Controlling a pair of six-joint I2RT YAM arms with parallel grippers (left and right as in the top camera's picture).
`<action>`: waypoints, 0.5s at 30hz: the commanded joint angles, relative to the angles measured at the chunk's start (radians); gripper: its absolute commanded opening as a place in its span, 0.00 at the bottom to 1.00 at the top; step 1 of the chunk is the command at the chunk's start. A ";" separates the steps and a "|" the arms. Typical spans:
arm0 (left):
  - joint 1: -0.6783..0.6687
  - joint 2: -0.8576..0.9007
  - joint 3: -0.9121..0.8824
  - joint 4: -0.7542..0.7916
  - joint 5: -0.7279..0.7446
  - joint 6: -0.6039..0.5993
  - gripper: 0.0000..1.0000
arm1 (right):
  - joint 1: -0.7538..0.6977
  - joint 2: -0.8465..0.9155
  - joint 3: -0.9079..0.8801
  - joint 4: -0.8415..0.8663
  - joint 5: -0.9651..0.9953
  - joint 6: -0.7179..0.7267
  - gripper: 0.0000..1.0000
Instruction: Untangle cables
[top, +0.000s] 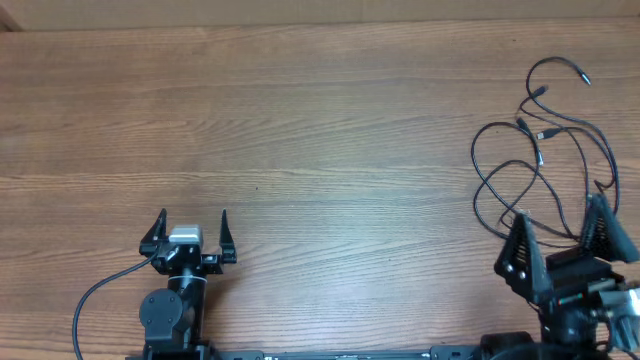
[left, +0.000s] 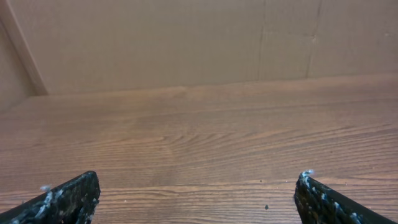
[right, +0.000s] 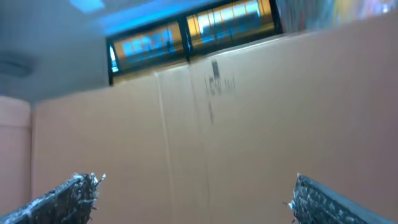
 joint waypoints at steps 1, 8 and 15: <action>0.005 -0.011 -0.004 -0.001 0.004 0.023 1.00 | 0.005 -0.008 -0.079 0.110 0.001 -0.070 1.00; 0.005 -0.011 -0.004 -0.001 0.004 0.023 1.00 | 0.005 -0.008 -0.237 0.245 0.001 -0.069 1.00; 0.005 -0.011 -0.004 -0.001 0.004 0.023 0.99 | 0.005 -0.008 -0.373 0.322 0.002 -0.070 1.00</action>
